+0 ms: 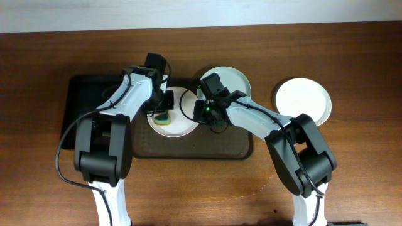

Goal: Clean dirty plates on tray and stack at the side
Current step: 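Scrub the second plate with the sponge in the left gripper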

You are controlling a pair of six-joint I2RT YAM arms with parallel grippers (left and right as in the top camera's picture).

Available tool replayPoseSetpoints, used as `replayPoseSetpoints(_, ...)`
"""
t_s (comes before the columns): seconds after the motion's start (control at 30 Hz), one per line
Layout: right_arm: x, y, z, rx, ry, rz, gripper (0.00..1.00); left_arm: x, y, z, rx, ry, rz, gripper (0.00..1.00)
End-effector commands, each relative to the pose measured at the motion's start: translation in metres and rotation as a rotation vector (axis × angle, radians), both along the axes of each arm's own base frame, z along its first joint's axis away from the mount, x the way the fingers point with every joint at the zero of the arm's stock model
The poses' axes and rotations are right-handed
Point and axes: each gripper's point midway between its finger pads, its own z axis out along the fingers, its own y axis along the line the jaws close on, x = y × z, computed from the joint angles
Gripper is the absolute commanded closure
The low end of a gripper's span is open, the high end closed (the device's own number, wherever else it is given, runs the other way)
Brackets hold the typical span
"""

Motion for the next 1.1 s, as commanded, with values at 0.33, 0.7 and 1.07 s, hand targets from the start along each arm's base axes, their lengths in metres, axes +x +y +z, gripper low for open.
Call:
replayPoseSetpoints(0.33,-0.007,0.002,-0.009,-0.016,0.023,0.027,0.96,0.004,-0.029,-0.022,-0.120,0.005,-0.192,0.99)
replayPoseSetpoints(0.7,-0.008,0.001,-0.010,-0.021,0.027,0.033,0.96,-0.048,-0.021,-0.017,-0.207,0.257,-0.033,0.99)
replayPoseSetpoints(1.07,-0.009,0.002,-0.010,-0.018,0.028,0.035,0.96,0.012,0.068,-0.018,0.339,-0.038,0.153,0.99)
